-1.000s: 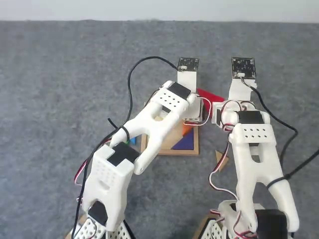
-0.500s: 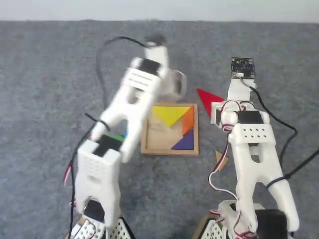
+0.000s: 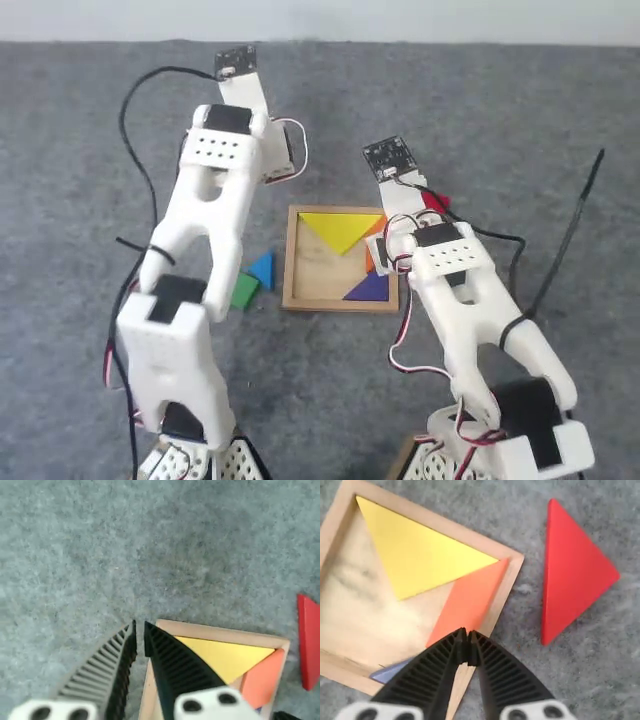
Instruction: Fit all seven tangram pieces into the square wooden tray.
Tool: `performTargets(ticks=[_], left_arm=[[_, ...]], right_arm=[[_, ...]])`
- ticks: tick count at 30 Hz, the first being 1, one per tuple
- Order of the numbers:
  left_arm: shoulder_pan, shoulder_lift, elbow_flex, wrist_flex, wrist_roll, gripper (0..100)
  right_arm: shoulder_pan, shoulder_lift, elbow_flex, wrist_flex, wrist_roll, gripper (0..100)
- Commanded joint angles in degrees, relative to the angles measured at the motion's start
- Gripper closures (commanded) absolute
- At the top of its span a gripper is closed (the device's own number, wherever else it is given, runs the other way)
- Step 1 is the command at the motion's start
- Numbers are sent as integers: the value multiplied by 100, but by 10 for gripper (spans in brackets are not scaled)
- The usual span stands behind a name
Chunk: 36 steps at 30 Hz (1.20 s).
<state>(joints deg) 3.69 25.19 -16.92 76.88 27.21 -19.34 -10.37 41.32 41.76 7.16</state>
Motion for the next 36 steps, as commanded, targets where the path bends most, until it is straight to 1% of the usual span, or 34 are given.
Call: performTargets(ticks=[1,6,10,12,14,17,22,24,26,28,30,36], left_arm=[[-123,-1345,1007,-941,-97,987],[-536,-2892,2756,-2295,-97,987],[-615,-3789,4127,-3587,-97,984],[-598,-4070,4576,-4026,-185,984],[-554,-4220,4796,-4264,-334,984],[-501,-4273,4866,-4290,-378,984],[-519,-4273,4866,-4290,-369,984],[-519,-4273,4875,-4290,-369,984],[-510,-4281,4875,-4290,-369,984],[-510,-4281,4875,-4290,-369,984],[-510,-4281,4884,-4290,-369,984],[-510,-4281,4892,-4281,-369,984]], right_arm=[[-75,-31,-281,-92,97,987],[-75,462,-492,-119,105,987],[-40,822,-923,312,105,987],[-40,927,-1064,444,114,987],[-31,945,-1099,479,185,987],[-31,822,-1099,532,633,987],[-31,4,-941,822,695,987],[-75,-224,-747,558,686,987],[-136,-233,-519,66,686,987],[-207,4,-387,-391,738,987],[-233,409,-457,-505,747,987],[-233,1552,-1468,400,747,992]])
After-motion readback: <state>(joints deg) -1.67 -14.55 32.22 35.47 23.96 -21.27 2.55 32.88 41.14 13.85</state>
